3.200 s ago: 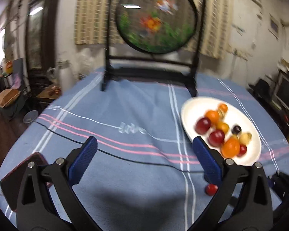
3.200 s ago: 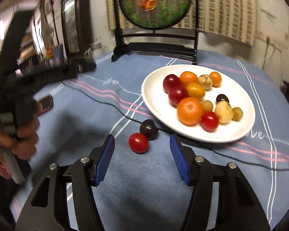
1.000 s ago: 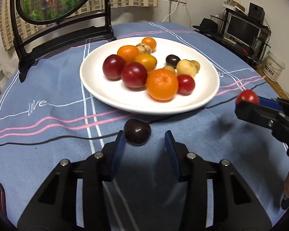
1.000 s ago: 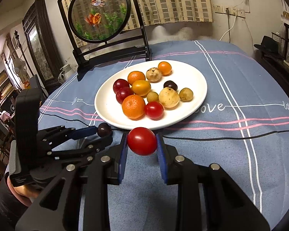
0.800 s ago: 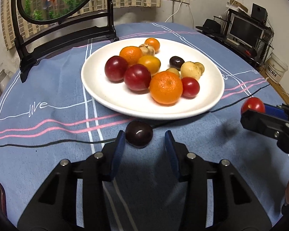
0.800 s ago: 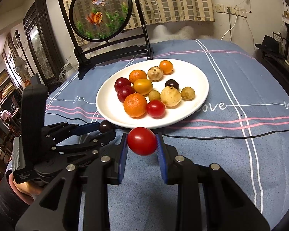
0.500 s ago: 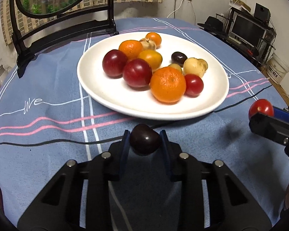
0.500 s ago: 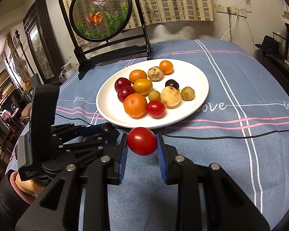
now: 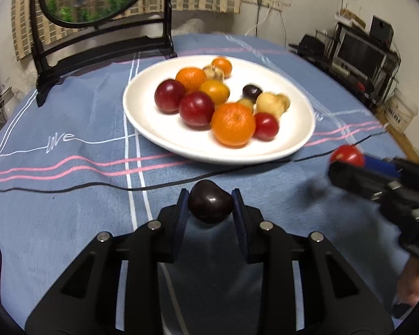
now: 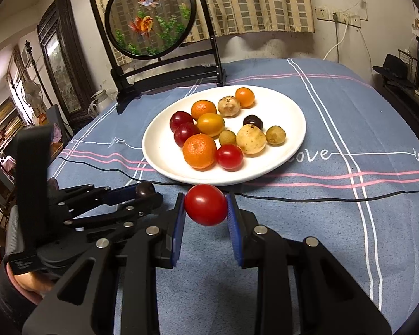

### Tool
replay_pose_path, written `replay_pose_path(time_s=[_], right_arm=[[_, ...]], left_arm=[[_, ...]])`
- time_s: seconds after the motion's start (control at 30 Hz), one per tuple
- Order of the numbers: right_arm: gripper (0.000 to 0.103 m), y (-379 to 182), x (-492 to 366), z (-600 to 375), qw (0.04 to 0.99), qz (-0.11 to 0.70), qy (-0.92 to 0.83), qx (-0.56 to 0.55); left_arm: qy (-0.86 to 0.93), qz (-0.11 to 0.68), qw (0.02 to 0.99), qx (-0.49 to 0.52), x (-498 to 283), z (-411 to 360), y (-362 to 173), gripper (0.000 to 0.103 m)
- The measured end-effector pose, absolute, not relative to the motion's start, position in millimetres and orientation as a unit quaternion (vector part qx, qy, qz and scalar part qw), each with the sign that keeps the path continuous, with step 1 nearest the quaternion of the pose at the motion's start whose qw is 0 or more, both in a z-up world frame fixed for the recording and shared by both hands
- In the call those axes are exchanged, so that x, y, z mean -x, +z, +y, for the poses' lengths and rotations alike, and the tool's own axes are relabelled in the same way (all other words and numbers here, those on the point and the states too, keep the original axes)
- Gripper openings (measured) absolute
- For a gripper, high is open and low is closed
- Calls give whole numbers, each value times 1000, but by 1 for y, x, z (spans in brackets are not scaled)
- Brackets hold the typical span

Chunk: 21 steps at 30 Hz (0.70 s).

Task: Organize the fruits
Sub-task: 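Carry the tomato and dark plum onto the plate and open both tools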

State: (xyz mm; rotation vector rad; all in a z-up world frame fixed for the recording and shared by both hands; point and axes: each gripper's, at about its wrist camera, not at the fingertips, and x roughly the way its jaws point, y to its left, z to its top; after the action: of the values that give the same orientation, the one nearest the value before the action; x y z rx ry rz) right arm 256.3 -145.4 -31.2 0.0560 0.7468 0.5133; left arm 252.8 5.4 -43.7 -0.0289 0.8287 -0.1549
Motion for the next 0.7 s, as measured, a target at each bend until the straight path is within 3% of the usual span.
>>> replay_pose_path(time_s=[0.3, 0.5, 0.7], right_arm=[[30, -11, -252, -151, 906, 319, 275, -51], [30, 4, -300, -149, 909, 312, 269, -63], [29, -5, -371, -146, 904, 337, 253, -77]], left_arm=[[-76, 347, 935, 17, -236, -5, 0, 32], [-64, 339, 938, 25, -290, 5, 26, 32], [-39, 361, 931, 42, -362, 20, 19, 31]])
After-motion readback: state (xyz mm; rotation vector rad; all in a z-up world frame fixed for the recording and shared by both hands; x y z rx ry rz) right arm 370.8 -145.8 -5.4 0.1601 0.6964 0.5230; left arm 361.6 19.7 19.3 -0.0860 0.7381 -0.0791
